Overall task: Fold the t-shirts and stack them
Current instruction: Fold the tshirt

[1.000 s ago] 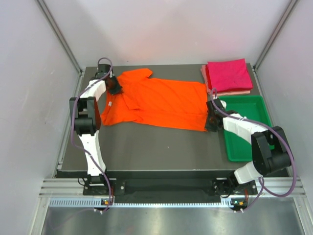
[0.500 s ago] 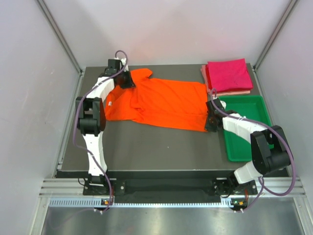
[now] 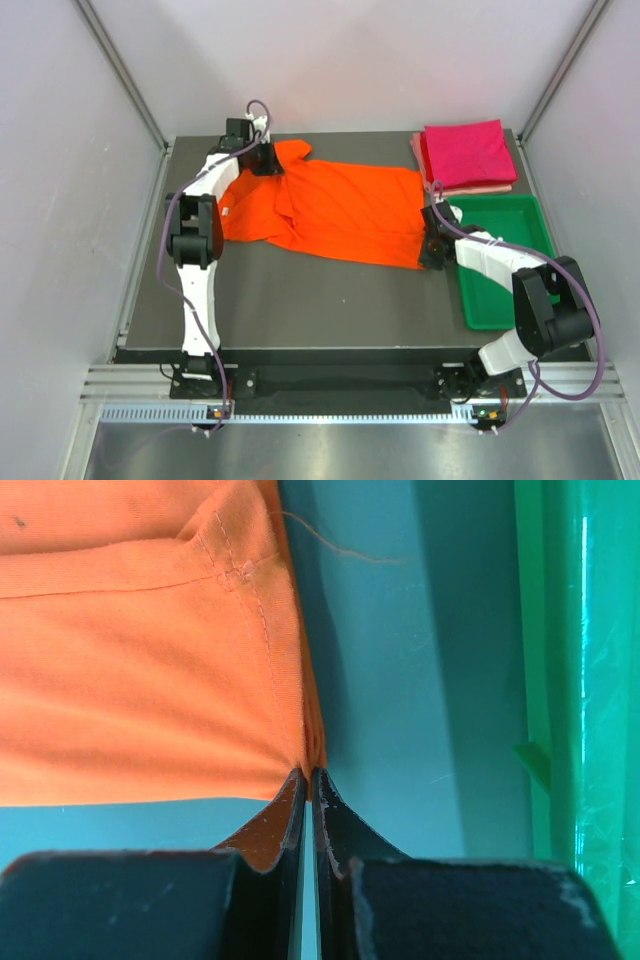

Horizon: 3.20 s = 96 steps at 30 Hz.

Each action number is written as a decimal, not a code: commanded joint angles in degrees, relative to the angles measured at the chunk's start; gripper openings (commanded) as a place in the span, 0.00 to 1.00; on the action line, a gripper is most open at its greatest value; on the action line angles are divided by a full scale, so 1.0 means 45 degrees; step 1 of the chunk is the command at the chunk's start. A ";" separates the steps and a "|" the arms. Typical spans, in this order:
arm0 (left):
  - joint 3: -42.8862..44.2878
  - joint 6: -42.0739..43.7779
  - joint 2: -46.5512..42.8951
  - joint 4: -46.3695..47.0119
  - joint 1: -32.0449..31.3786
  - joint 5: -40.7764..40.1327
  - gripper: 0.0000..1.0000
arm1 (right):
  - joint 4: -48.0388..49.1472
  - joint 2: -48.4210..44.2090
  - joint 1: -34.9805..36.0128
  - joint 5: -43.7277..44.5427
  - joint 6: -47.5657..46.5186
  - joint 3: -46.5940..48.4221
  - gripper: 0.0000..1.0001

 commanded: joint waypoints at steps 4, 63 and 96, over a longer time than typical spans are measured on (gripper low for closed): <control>0.1233 0.0614 0.0392 0.0748 0.0001 0.1501 0.03 | -0.0382 -0.0243 0.0078 0.0508 -0.0142 0.0233 0.00; -0.7515 -0.3723 -0.6129 -0.2396 0.3947 -0.7324 0.00 | -0.0167 -0.1764 0.0059 -0.0565 -0.1059 -0.0469 0.00; -0.6402 -0.3409 -0.6951 -0.3574 0.0374 -0.5938 0.37 | -0.1749 -0.4911 0.0586 -0.0644 -0.0083 -0.1349 0.36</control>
